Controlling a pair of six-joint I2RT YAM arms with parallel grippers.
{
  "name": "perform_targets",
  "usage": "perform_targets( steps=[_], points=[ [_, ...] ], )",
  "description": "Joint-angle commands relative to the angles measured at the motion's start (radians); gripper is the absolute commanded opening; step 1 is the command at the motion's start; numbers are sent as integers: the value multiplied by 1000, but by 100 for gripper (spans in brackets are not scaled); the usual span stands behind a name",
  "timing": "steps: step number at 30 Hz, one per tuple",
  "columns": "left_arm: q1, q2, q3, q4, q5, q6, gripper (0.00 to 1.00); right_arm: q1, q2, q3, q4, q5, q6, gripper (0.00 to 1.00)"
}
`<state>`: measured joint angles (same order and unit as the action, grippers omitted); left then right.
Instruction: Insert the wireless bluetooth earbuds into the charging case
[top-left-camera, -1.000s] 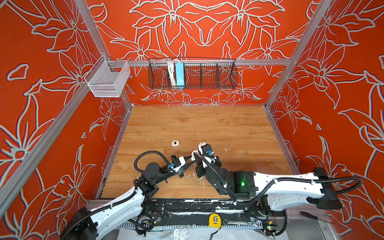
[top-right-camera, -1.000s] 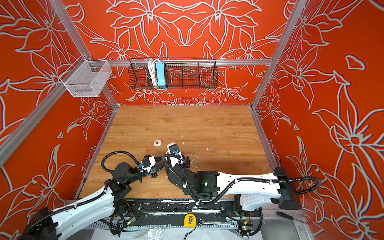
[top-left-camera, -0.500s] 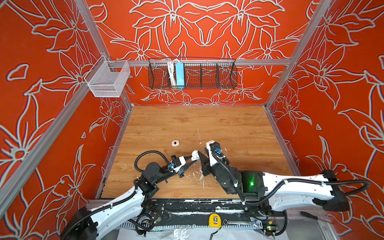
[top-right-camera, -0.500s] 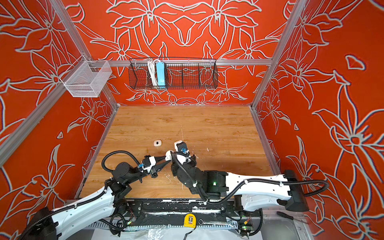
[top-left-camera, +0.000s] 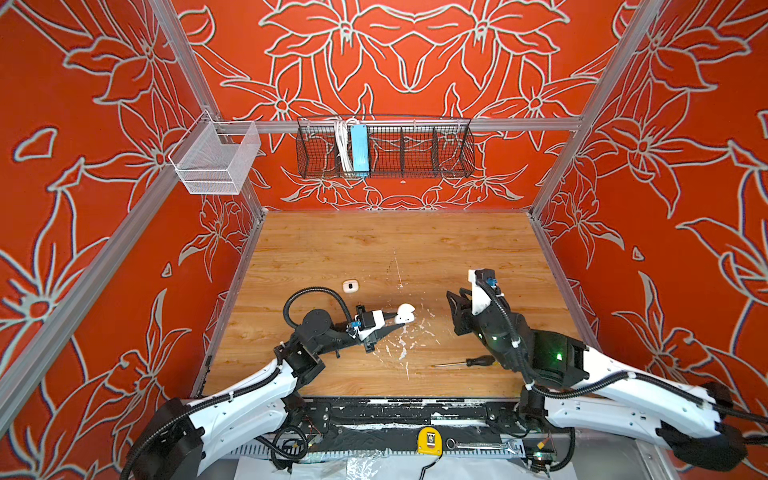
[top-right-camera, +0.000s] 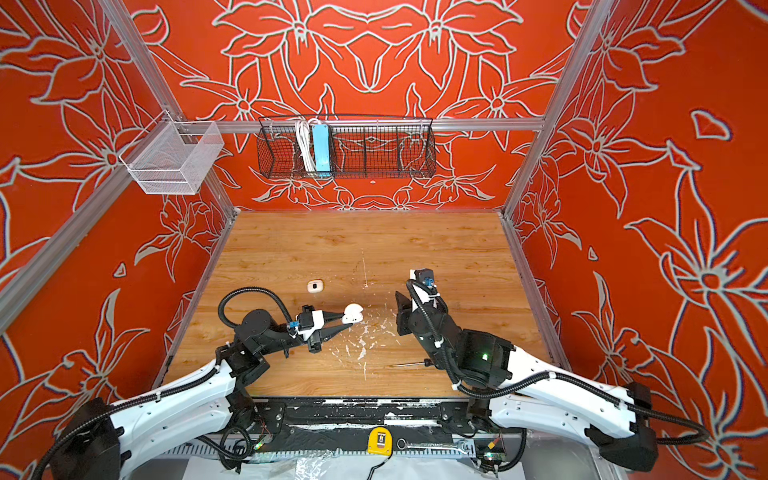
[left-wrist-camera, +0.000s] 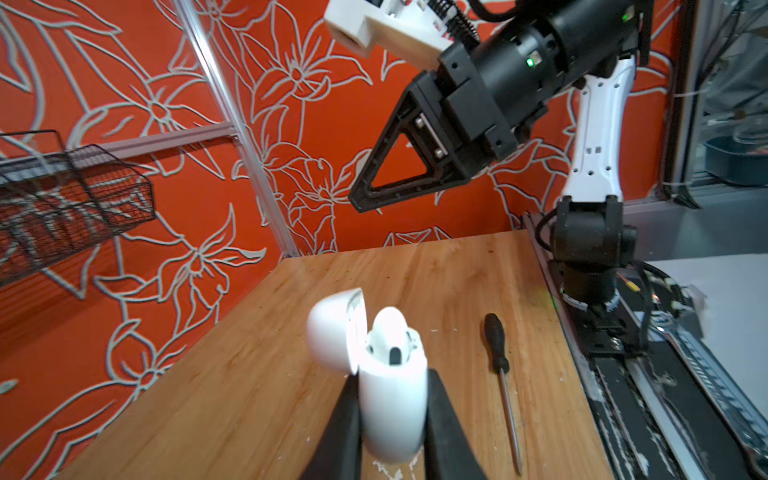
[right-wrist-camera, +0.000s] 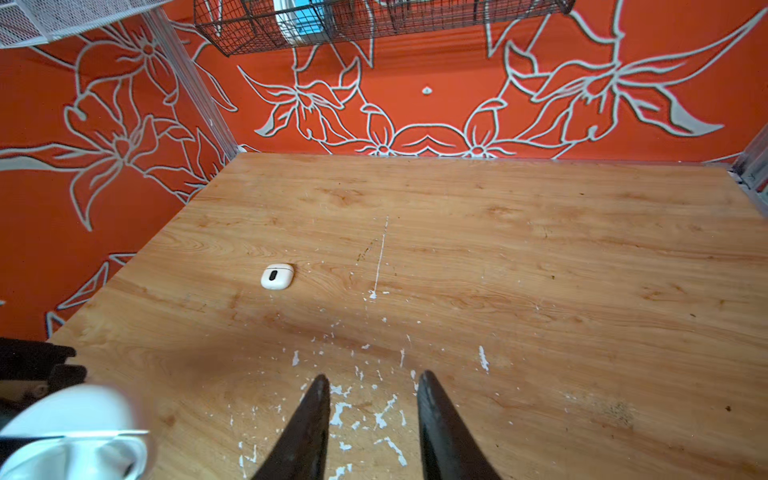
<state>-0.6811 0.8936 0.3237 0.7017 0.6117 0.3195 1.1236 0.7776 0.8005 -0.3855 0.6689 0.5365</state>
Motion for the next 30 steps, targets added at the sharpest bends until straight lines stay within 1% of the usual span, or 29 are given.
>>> perform_targets(
  steps=[1, 4, 8, 11, 14, 18, 19, 21, 23, 26, 30],
  points=[
    [-4, 37, 46, -39, 124, 41, 0, -27, -68, -51, -16, -59, 34, 37],
    [-11, 66, 56, -43, 164, 60, 0, -43, -84, -78, 15, -114, 34, 36],
    [-16, 83, 73, -79, 217, 95, 0, -50, -13, -35, 8, -169, 17, 35],
    [-22, 85, 93, -126, 239, 124, 0, -50, 46, -1, -9, -178, 10, 35],
    [-28, 85, 101, -146, 247, 140, 0, -51, 70, 3, 0, -181, 12, 35],
    [-34, 85, 104, -152, 249, 150, 0, -54, 75, 5, 15, -194, 13, 35],
    [-35, 113, 106, -153, 250, 152, 0, -56, 78, 5, 18, -200, 12, 35],
    [-37, 122, 110, -163, 252, 160, 0, -56, 87, 10, 23, -214, 11, 35],
    [-40, 128, 119, -182, 251, 173, 0, -57, 99, 18, 31, -247, 4, 35],
    [-41, 134, 130, -203, 234, 174, 0, -56, 122, 26, 60, -330, -32, 35],
    [-42, 134, 132, -207, 178, 161, 0, -56, 151, 34, 90, -411, -66, 35]
  ],
)
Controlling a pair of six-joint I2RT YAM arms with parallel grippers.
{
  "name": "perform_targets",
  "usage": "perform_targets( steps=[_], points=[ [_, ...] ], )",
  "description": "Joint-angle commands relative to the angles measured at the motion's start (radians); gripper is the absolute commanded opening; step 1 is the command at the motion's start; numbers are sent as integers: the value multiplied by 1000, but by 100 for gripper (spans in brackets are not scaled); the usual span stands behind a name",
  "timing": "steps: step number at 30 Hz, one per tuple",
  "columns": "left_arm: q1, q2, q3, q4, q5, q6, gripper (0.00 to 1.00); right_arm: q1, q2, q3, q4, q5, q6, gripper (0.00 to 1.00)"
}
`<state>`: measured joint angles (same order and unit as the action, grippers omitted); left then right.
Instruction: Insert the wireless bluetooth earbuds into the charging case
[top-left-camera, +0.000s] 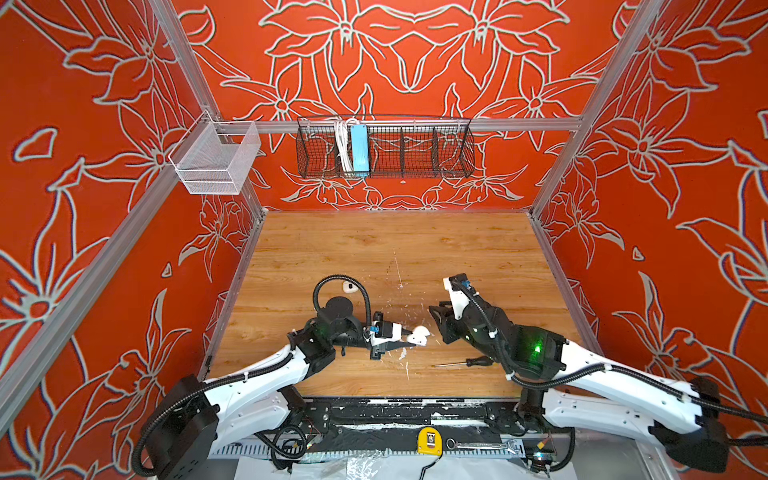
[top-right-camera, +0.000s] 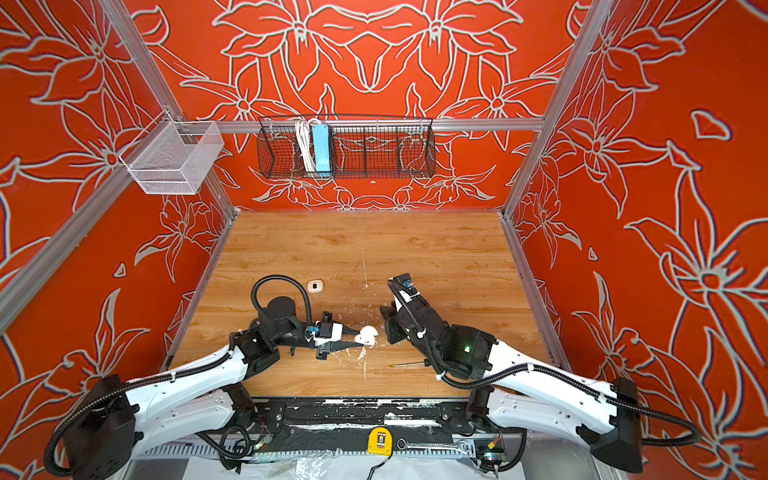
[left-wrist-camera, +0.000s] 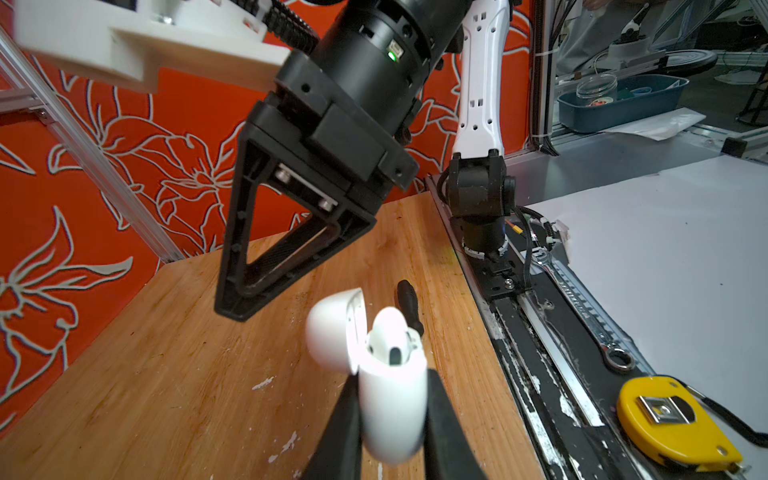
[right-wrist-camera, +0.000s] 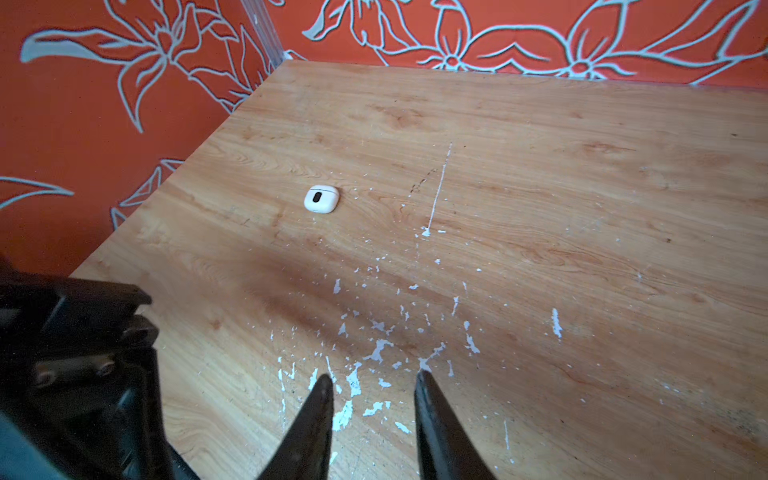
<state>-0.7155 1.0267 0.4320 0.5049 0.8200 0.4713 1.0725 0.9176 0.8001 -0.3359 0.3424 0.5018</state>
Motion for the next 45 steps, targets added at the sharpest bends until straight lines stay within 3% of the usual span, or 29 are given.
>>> perform_targets(
  steps=[1, 11, 16, 24, 31, 45],
  points=[
    [-7, 0, 25, -15, -43, 9, 0, -5, 17, 36, 47, -100, -38, 35],
    [-7, -20, 14, -4, -54, 1, 0, -5, 60, 54, 58, -154, -66, 35],
    [-8, -26, 13, -3, -130, -21, 0, -5, 43, 38, 64, -166, -66, 35],
    [-9, -31, -7, 22, -173, -28, 0, -6, 48, 27, 58, -201, -51, 27],
    [-8, -74, -23, 40, -222, -39, 0, -5, 64, 26, 48, -236, -32, 27],
    [-8, -85, -40, 63, -169, -21, 0, -5, 134, 64, 19, -272, 17, 25]
  ],
)
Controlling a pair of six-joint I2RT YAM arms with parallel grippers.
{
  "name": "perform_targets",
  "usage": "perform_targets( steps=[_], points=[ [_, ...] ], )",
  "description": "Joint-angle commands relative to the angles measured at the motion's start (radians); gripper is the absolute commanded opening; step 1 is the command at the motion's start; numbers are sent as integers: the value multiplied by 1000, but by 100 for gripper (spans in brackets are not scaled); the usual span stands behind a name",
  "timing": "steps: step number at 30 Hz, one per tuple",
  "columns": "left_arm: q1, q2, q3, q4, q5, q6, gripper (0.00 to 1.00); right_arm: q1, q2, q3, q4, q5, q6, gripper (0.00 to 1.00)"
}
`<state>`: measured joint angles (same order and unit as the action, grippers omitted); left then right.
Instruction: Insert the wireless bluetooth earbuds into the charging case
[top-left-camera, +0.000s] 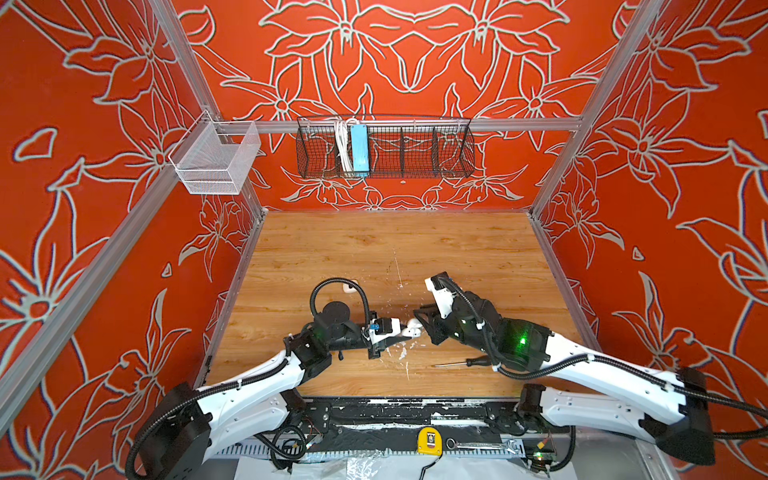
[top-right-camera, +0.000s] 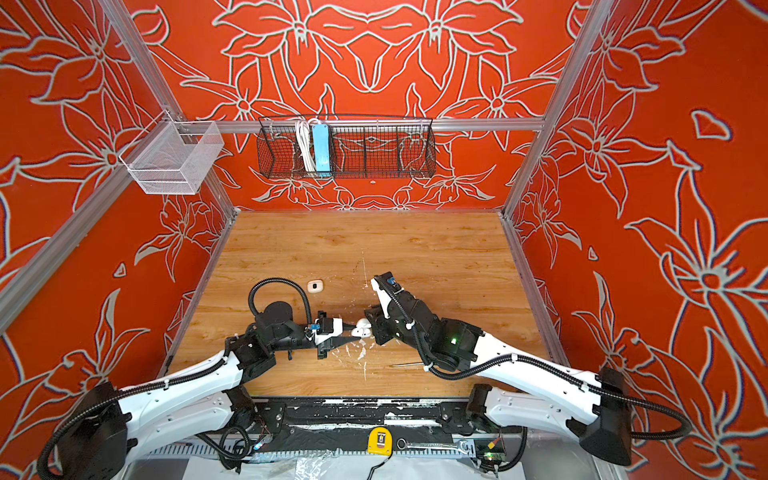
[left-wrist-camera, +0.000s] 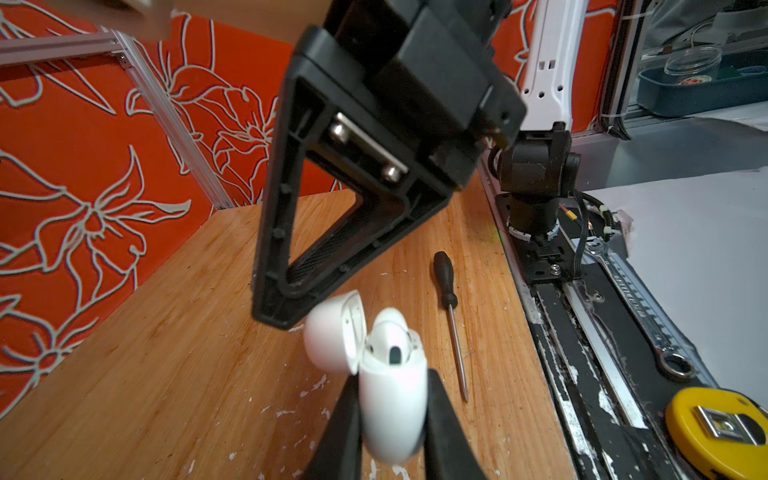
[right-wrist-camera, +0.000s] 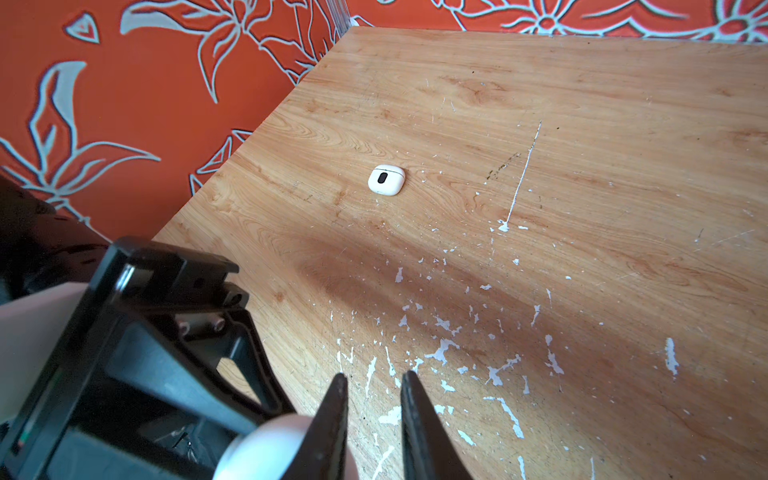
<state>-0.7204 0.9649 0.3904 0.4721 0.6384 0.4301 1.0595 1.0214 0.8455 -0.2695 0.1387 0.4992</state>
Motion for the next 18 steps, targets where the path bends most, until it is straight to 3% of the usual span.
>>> perform_targets(
  steps=[1, 18],
  points=[
    [-3, -22, 2, 93, 7, 20, 0, 8, 40, 24, -47, -83, 16, 25],
    [-4, -26, -3, 98, -41, 11, 0, 7, 78, 50, -172, -115, -8, 25]
  ],
)
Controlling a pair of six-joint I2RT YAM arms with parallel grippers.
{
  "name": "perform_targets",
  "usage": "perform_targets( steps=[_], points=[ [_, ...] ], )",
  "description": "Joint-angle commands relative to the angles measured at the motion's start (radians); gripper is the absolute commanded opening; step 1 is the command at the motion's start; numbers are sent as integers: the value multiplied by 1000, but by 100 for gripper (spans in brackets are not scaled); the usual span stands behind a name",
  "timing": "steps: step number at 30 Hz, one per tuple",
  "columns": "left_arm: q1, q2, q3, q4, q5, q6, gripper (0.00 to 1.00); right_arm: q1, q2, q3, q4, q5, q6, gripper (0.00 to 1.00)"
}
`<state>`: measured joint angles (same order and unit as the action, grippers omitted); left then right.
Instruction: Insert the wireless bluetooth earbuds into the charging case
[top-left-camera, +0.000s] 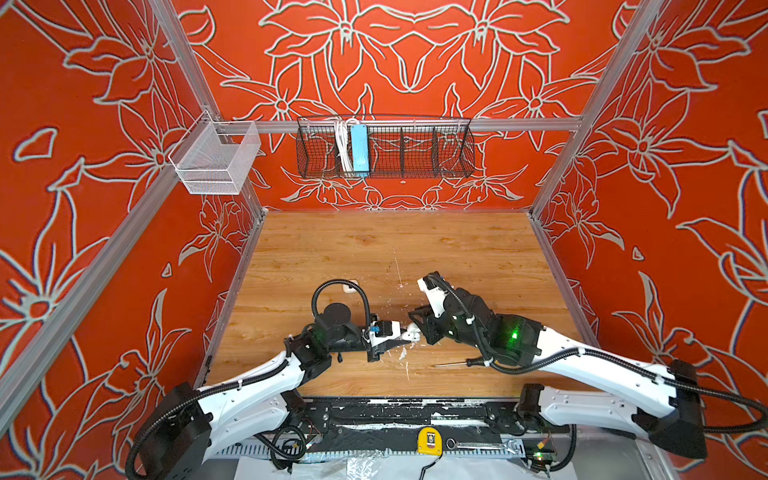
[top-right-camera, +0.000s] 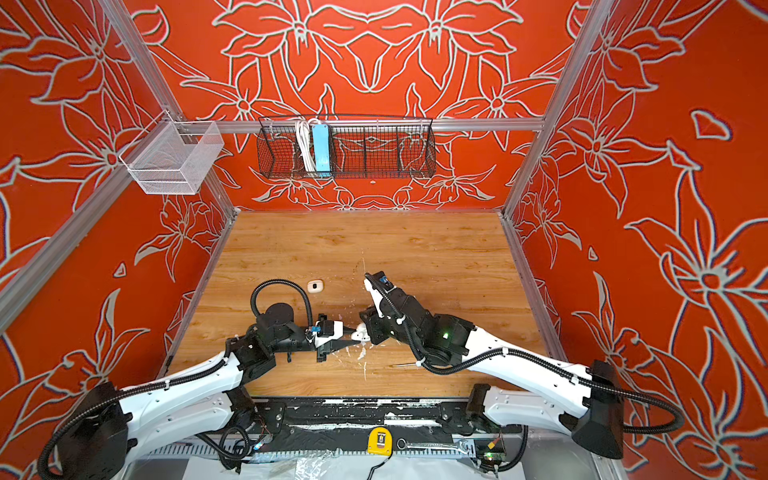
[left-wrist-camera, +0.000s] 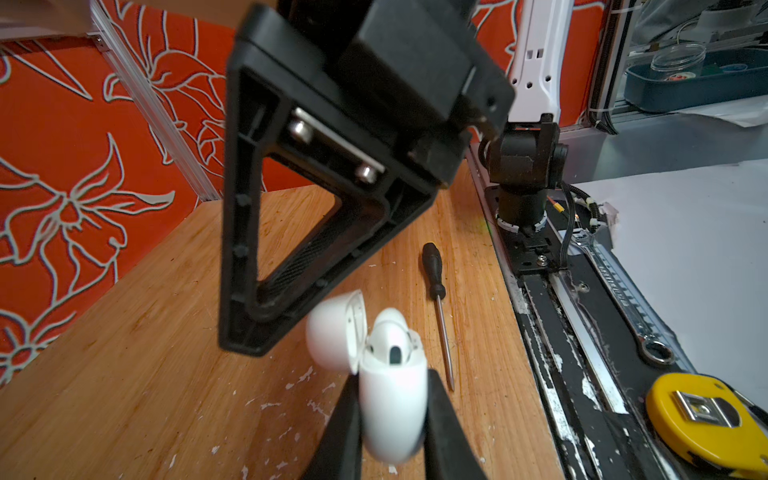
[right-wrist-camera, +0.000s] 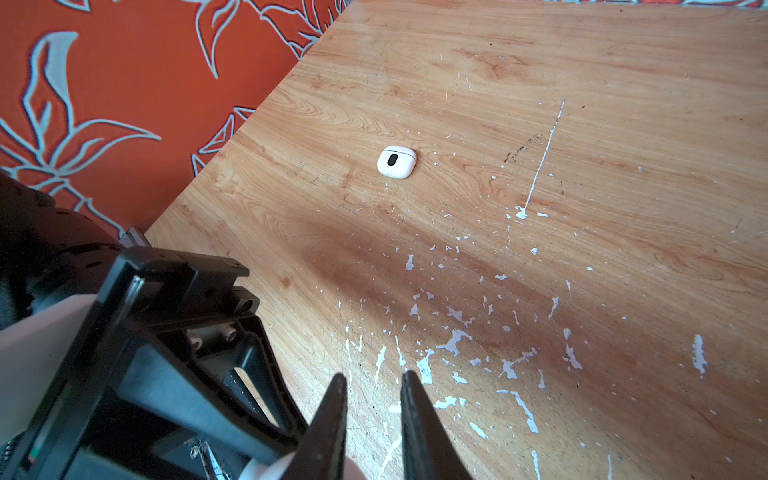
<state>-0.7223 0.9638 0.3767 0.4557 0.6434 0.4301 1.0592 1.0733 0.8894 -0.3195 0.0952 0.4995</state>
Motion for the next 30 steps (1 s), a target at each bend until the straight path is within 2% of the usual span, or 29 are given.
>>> perform_targets(
  steps=[1, 12, 17, 24, 27, 30],
  points=[
    [-2, -26, 10, 115, -49, 11, 0, 8, 29, 8, -128, -79, -10, 25],
    [-2, -52, -13, 135, -136, -6, 0, 8, 30, -14, -123, -227, -39, 24],
    [-2, -57, -17, 139, -131, -5, 0, 8, -6, -34, -135, -232, -41, 23],
    [-2, -56, -14, 135, -102, -1, 0, 8, -75, -19, -209, 21, 11, 23],
    [-1, -43, -7, 135, -146, -28, 0, 8, -137, -41, -213, 121, 38, 24],
    [0, 11, 17, 137, -246, -104, 0, 7, -225, -83, -207, 212, 62, 25]
  ],
)
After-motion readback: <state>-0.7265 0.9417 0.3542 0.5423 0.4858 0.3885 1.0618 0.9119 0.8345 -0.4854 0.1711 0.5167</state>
